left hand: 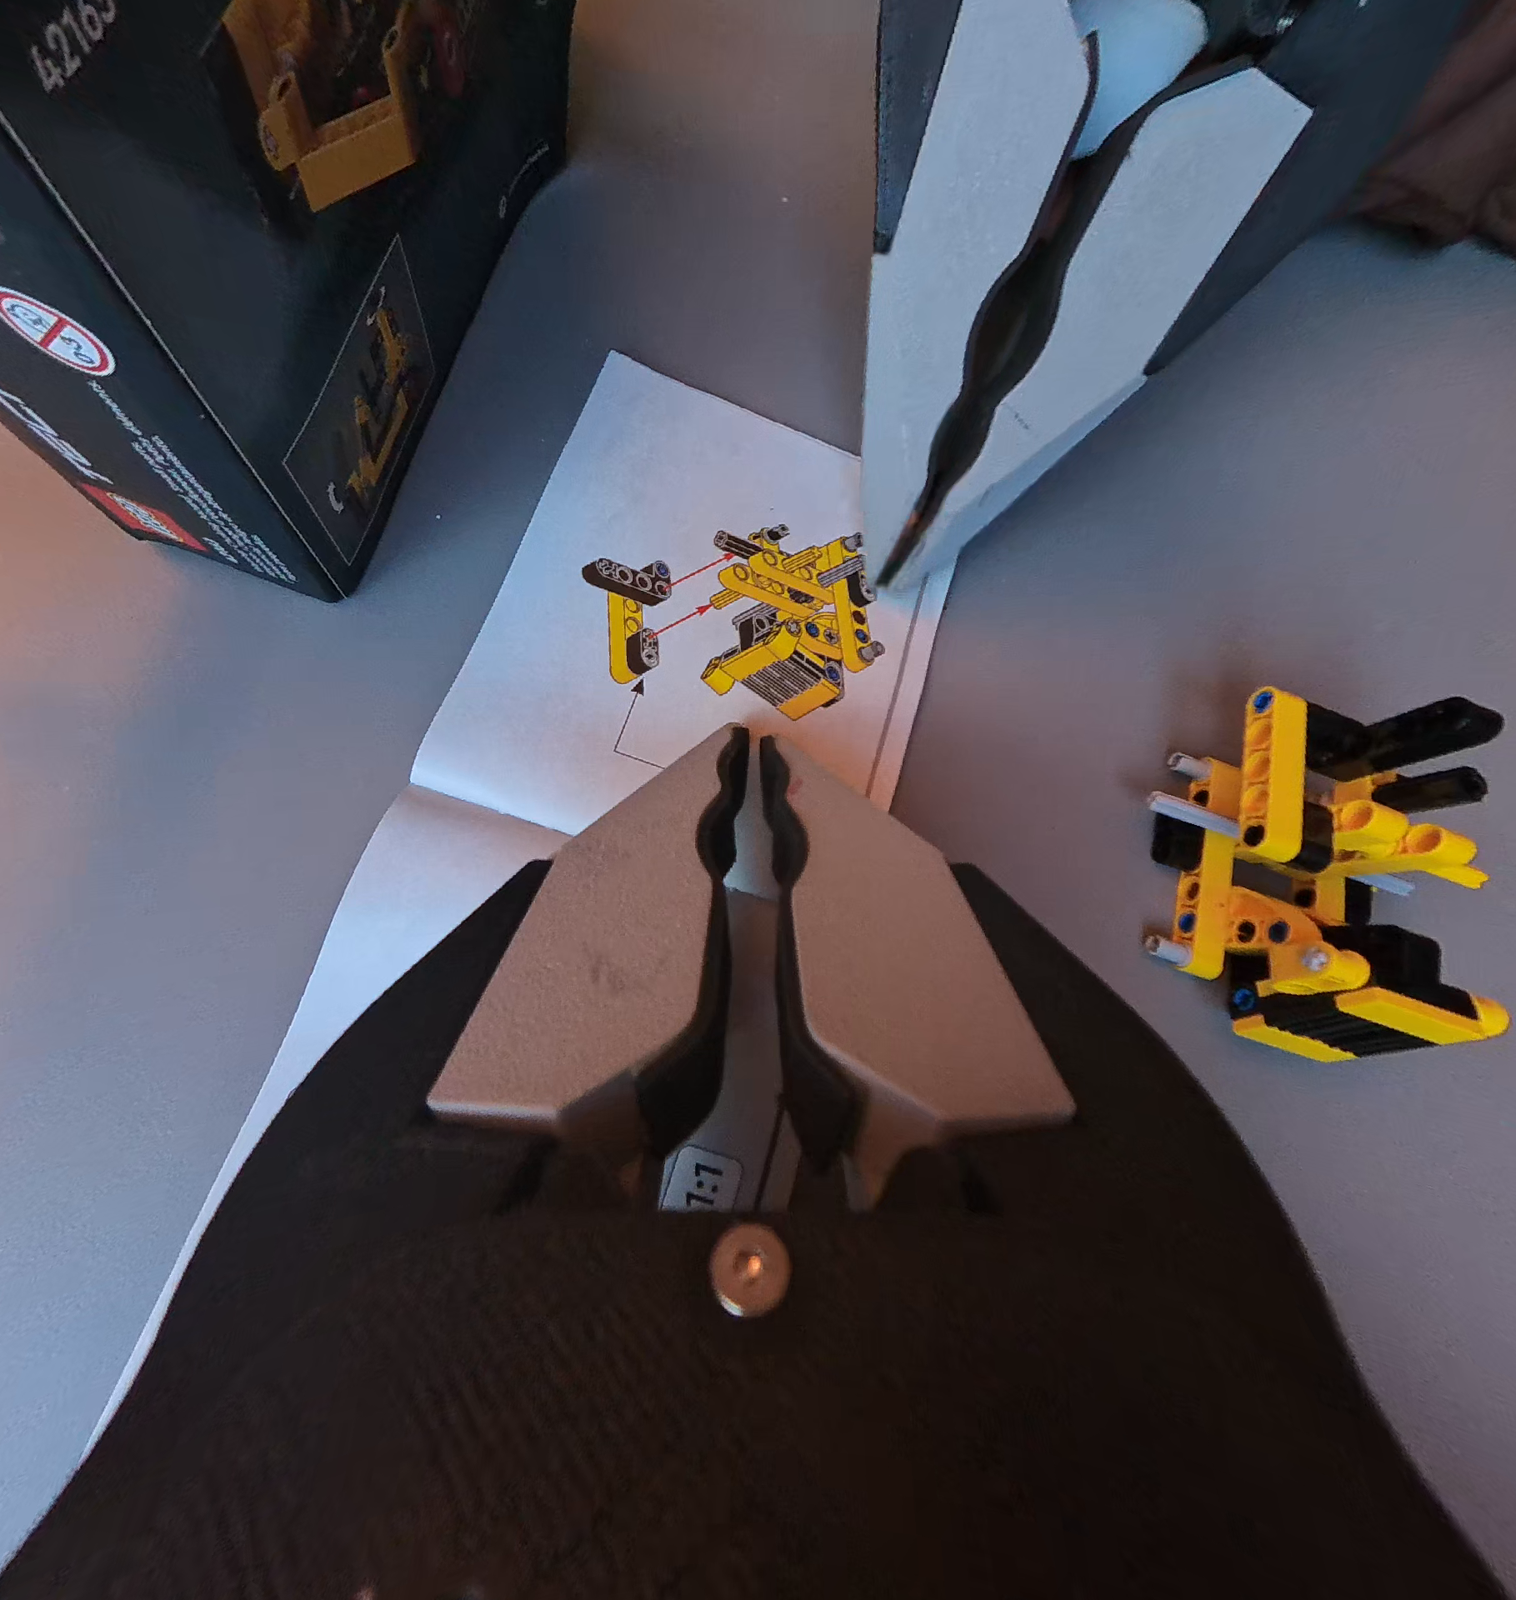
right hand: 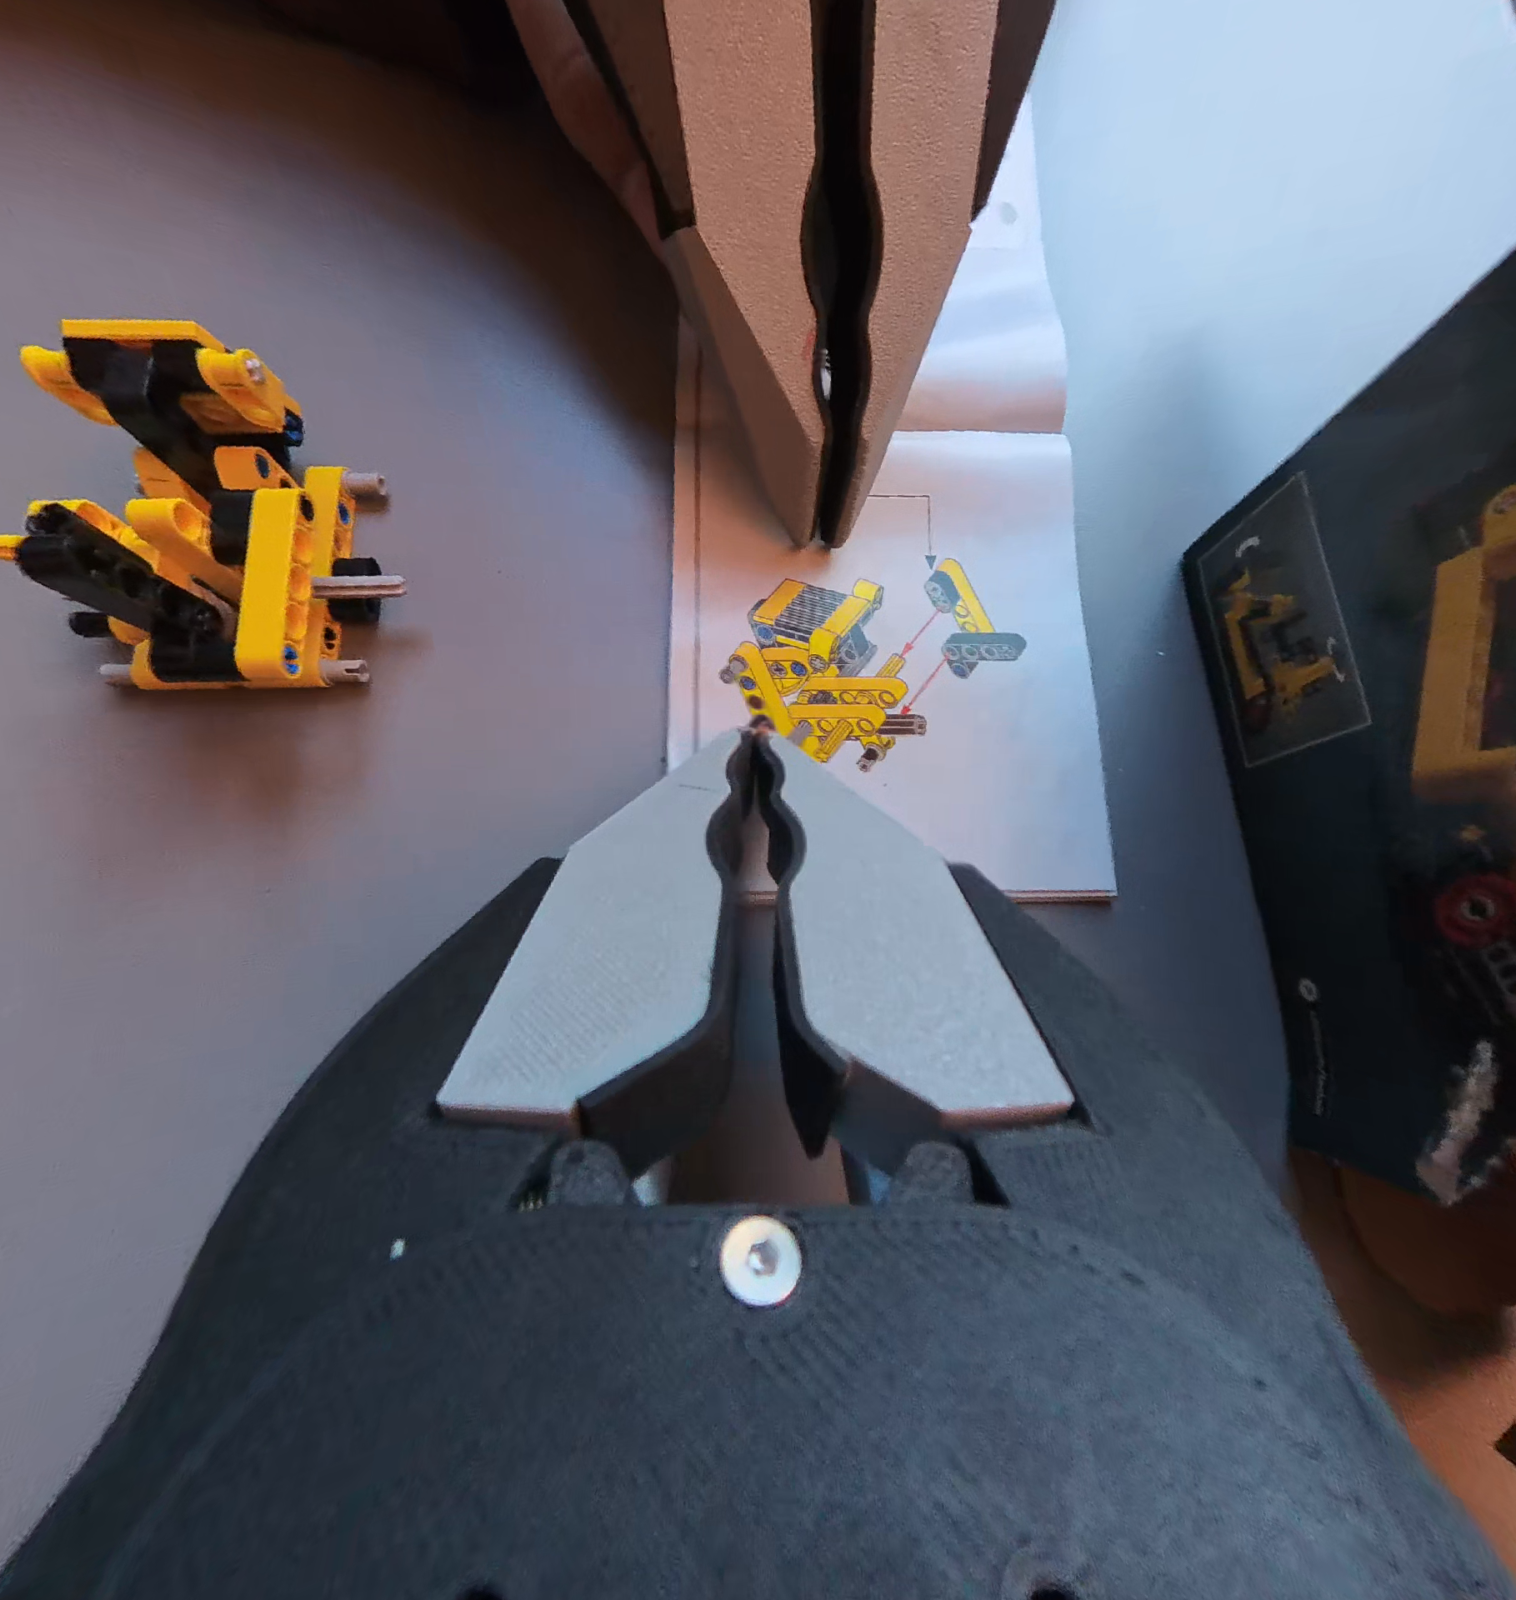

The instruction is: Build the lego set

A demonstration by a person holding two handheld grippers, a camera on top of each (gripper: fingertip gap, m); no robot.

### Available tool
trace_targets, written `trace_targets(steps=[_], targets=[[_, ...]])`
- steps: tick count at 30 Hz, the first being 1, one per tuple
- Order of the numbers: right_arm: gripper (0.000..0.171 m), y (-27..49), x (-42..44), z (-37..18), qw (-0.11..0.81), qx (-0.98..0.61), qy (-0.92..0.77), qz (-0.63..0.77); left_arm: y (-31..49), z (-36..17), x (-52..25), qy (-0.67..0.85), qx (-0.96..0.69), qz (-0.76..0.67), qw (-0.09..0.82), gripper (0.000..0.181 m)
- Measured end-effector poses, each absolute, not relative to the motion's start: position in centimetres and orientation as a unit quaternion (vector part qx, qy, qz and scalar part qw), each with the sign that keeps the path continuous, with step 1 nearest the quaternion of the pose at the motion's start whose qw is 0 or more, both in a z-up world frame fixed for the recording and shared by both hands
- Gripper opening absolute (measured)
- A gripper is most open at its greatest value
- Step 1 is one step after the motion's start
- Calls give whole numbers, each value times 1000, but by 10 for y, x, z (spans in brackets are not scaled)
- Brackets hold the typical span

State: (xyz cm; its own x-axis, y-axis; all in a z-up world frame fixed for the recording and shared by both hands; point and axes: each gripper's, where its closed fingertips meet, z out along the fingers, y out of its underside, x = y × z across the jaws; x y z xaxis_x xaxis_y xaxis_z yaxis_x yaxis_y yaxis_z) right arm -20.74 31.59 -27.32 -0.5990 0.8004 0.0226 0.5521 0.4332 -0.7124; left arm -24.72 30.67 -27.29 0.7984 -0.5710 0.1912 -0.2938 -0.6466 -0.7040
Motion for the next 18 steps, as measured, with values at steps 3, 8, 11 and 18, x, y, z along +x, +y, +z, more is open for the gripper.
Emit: trace_targets(steps=[3,8,11,18], targets=[[3,324,-208,-270,209,-409,-827,324,307,-273,-248,243,-884,-205,343,0],[25,331,-207,-267,210,-428,-809,343,307,-273,-248,242,-883,-205,345,0],[27,337,-207,-271,220,-430,-812,328,307,-273,-248,242,-883,-205,345,0],[30,354,-203,-258,241,-447,-780,364,307,-273,-248,239,-883,-207,346,0]])
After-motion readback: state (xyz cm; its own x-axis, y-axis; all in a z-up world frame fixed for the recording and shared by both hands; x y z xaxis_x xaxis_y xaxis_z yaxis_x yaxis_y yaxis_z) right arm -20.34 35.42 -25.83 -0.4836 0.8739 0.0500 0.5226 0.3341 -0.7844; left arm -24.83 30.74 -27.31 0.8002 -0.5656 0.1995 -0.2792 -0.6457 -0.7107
